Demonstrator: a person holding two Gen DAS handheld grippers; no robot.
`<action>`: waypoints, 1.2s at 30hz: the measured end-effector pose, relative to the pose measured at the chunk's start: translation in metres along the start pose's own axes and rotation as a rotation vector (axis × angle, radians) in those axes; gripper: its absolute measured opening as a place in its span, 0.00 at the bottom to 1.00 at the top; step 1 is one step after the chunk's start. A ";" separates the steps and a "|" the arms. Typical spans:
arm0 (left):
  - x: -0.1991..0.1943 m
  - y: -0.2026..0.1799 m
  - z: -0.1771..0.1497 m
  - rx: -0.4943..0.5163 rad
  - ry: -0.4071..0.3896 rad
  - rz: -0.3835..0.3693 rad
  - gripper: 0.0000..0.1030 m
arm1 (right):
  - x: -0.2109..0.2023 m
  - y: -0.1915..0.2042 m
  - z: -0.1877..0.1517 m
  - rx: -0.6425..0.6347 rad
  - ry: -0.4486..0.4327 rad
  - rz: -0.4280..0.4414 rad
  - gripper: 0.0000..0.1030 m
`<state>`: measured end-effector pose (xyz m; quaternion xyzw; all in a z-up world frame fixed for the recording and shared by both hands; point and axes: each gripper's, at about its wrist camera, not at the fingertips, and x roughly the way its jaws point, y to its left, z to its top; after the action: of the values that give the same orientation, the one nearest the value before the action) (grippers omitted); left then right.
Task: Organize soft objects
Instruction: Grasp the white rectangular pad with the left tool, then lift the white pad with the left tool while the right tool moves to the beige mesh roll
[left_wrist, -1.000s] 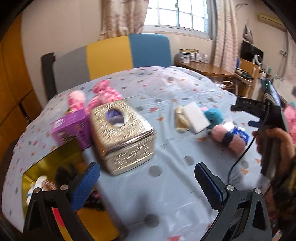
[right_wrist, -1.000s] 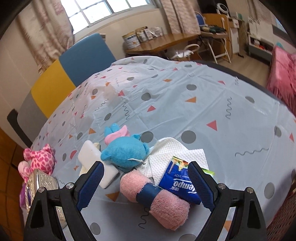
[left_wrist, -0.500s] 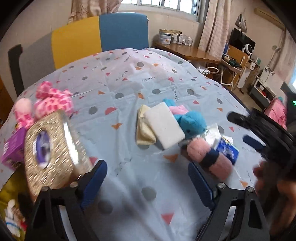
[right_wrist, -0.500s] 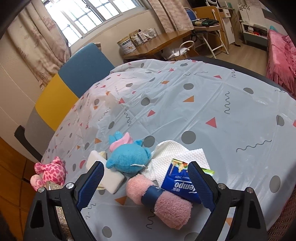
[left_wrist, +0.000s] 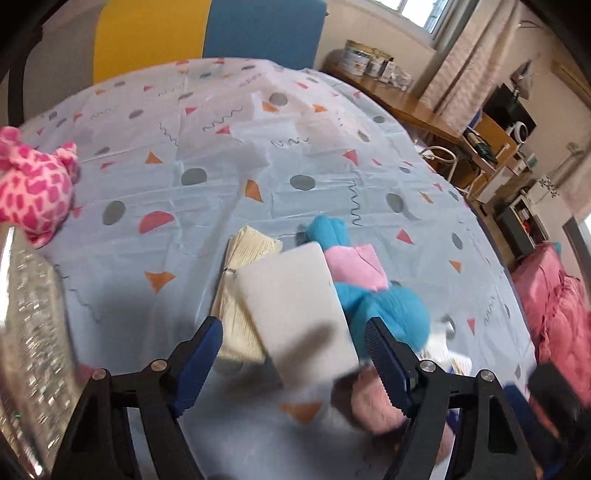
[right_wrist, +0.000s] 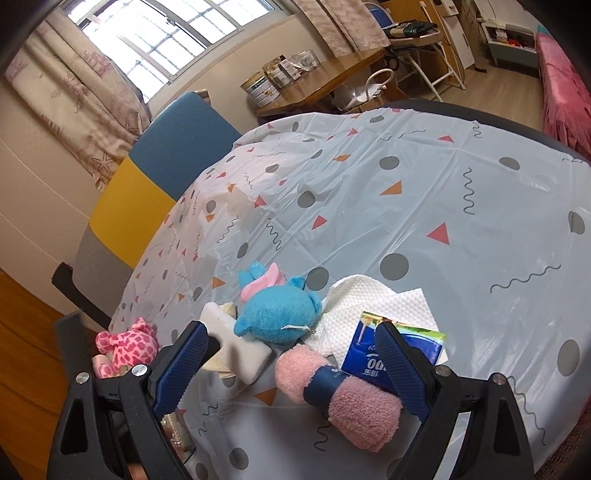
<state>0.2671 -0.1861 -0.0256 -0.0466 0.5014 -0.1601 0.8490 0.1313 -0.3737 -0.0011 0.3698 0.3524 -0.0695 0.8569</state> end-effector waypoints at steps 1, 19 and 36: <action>0.005 -0.001 0.003 -0.002 0.004 0.007 0.77 | 0.001 0.001 0.000 0.000 0.006 0.004 0.91; -0.027 -0.004 -0.024 0.183 -0.033 -0.022 0.60 | 0.006 0.004 -0.003 -0.024 0.031 0.024 0.91; -0.126 0.112 0.041 0.028 -0.248 0.157 0.59 | 0.036 0.045 -0.033 -0.261 0.180 0.001 0.78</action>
<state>0.2718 -0.0435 0.0734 -0.0147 0.3923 -0.0933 0.9150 0.1568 -0.3139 -0.0142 0.2601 0.4335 0.0109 0.8627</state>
